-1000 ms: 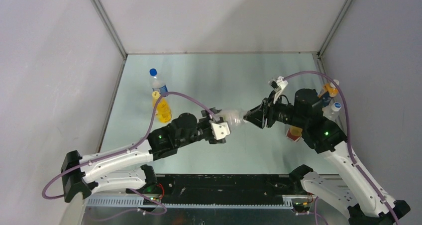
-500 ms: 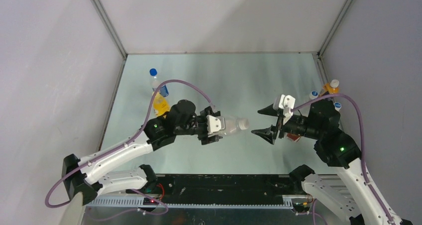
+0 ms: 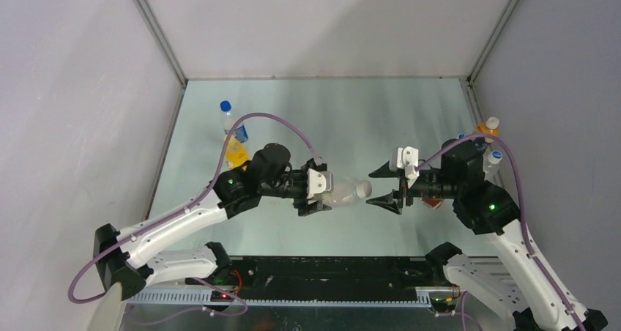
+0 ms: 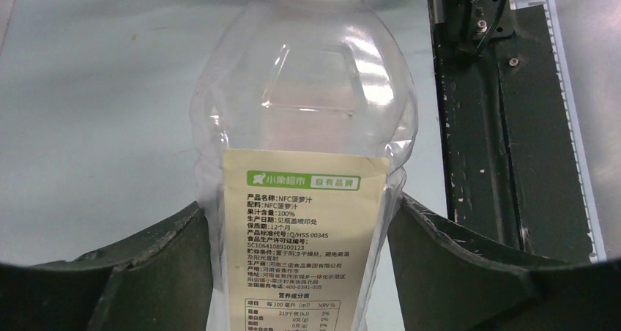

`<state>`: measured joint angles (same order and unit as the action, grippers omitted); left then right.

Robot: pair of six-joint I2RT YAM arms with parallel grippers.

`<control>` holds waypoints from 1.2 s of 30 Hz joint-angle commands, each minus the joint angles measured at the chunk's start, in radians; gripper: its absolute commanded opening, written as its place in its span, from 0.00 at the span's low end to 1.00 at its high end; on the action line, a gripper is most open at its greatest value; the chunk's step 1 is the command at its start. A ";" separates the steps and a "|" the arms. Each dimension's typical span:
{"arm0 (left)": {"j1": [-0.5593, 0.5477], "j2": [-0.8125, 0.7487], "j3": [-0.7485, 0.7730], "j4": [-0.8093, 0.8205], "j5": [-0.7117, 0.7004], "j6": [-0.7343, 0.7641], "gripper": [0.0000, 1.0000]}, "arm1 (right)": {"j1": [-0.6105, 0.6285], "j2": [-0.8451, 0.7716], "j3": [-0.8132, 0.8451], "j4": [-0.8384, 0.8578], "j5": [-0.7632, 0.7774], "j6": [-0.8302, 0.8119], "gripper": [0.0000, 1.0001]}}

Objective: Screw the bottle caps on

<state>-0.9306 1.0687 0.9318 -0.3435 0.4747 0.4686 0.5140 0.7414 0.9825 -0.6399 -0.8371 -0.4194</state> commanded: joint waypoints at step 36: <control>-0.220 -0.065 -0.254 0.682 -0.687 -0.171 0.00 | 0.136 -0.042 -0.029 0.234 0.653 0.767 0.65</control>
<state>-1.1545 1.0080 0.6857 0.1627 -0.1547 0.4011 0.6437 0.7361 0.9768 -0.4690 -0.2665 0.3576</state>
